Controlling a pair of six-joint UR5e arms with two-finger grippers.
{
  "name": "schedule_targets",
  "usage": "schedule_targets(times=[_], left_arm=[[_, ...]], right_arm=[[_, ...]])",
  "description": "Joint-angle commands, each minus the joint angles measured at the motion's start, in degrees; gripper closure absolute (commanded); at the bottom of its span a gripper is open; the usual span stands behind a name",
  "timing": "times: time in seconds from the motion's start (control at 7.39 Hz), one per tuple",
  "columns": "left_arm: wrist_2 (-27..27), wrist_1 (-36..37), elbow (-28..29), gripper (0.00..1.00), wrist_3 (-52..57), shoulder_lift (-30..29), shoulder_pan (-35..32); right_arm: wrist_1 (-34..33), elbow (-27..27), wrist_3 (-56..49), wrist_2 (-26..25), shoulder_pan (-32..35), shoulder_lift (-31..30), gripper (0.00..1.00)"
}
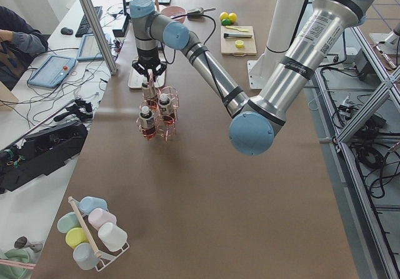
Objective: Take tea from basket to plate
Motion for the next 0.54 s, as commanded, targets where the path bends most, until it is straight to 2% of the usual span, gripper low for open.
schedule_targets(times=[0.0, 0.41], left_arm=[[0.4, -0.2, -2.1, 1.00, -12.0, -6.2, 6.6], [3.1, 0.2, -3.2, 1.00, -27.7, -15.4, 15.6]], right_arm=[[0.0, 0.3, 0.0, 0.0, 0.2, 0.1, 0.00], [-0.4, 1.7, 0.0, -0.3, 1.0, 0.4, 0.00]])
